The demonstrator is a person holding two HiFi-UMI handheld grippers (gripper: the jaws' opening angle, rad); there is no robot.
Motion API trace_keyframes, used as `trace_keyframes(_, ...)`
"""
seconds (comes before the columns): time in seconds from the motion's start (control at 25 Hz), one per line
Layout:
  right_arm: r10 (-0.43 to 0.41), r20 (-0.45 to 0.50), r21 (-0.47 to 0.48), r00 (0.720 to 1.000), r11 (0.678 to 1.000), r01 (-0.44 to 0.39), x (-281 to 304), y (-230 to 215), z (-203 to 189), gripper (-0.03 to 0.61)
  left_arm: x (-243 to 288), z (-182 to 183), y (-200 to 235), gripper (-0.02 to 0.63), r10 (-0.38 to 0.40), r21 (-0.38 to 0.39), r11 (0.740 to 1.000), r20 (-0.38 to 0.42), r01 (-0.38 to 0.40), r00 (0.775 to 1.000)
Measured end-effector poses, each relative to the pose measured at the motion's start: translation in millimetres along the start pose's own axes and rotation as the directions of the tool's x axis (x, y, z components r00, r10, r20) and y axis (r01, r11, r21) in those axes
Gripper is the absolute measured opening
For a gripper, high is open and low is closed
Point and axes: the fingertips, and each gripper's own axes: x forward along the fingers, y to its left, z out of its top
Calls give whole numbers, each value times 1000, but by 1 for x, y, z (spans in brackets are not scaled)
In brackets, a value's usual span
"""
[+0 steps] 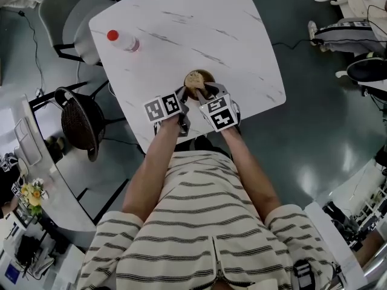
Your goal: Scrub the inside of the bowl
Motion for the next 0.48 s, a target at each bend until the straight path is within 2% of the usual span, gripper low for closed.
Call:
trace_keyframes(0.32, -16, -11, -58, 1000, 998, 16, -8, -7, -10, 87, 1, -2, 1, 9, 2, 2, 1000, 4, -2, 1000)
trace_keyframes(0.48, -35, -7, -26, 999, 999, 35, -11, -17, -12, 89, -1, -1, 0, 9, 0, 1, 1000, 7, 0, 1000)
